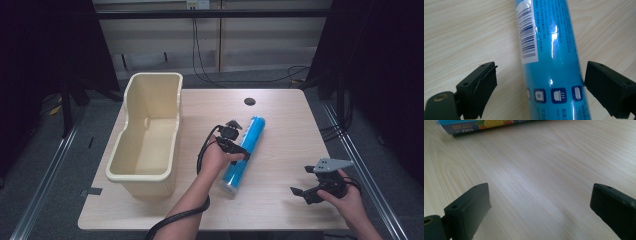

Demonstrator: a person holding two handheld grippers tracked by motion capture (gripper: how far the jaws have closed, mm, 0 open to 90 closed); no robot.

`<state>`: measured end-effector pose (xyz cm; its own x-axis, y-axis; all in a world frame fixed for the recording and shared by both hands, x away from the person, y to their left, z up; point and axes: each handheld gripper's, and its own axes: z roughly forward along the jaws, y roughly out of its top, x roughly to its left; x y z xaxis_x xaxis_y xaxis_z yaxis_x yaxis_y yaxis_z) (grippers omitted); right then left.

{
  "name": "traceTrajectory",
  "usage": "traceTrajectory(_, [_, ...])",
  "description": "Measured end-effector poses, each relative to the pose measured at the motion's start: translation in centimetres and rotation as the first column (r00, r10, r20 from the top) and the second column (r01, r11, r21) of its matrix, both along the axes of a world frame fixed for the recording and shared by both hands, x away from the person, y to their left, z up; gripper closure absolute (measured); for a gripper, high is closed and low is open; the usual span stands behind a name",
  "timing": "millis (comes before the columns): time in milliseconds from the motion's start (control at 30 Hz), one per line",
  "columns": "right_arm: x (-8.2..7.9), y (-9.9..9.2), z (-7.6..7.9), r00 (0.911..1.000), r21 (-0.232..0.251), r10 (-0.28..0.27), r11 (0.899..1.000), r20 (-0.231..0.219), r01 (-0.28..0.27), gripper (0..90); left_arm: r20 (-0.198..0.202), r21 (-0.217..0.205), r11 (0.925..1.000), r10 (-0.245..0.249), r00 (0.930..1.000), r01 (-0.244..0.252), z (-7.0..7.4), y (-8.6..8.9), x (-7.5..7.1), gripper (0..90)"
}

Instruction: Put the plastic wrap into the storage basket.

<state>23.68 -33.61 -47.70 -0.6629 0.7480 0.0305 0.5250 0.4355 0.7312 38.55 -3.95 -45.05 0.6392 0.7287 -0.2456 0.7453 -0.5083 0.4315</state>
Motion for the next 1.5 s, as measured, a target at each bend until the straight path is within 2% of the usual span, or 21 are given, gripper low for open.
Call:
traceTrajectory(67, [0.0,0.0,0.0,1.0000,0.006,0.003,1.000,-0.004,-0.003,2.7,-0.010,0.007,1.0000,-0.002,0.9999,0.002,0.0,-0.1,0.1,12.2])
traceTrajectory(133, [0.0,0.0,0.0,1.0000,0.003,0.003,1.000,-0.003,-0.003,2.7,0.004,0.013,0.9999,-0.001,1.0000,0.001,0.1,-0.3,0.2,12.5])
traceTrajectory(167, [0.0,0.0,0.0,1.0000,0.002,0.003,1.000,-0.004,-0.003,2.7,0.017,-0.014,0.9998,-0.014,0.9998,0.014,0.0,-0.5,0.3,15.0])
traceTrajectory(200, [0.0,0.0,0.0,1.0000,0.003,0.003,1.000,-0.003,-0.003,2.7,0.014,-0.026,0.9996,-0.008,0.9999,0.008,-0.1,-0.5,0.3,16.6])
traceTrajectory(267, [0.0,0.0,0.0,1.0000,0.003,0.007,1.000,0.001,-0.007,2.7,-0.012,-0.007,1.0000,0.005,0.9999,-0.005,-0.2,-0.7,0.4,17.3])
traceTrajectory(333, [0.0,0.0,0.0,1.0000,0.004,0.006,1.000,0.003,-0.006,2.7,-0.004,-0.015,0.9995,0.027,0.9996,-0.027,-0.4,-0.9,0.4,17.9])
traceTrajectory(533, [0.0,0.1,0.0,1.0000,0.001,0.007,1.000,-0.002,-0.007,2.7,-0.024,0.006,0.9997,0.023,0.9995,-0.023,-0.5,-1.3,0.8,18.3])
traceTrajectory(1300, [0.0,0.1,0.1,0.9998,0.011,0.017,1.000,0.004,-0.017,2.8,-0.058,0.022,0.9988,0.044,0.9973,-0.043,-1.6,-3.0,2.0,20.5])
traceTrajectory(1500, [0.1,-0.1,0.1,0.9999,0.011,0.015,1.000,0.009,-0.015,2.7,-0.070,0.041,0.9982,0.046,0.9964,-0.044,-1.7,-3.3,2.3,22.0])
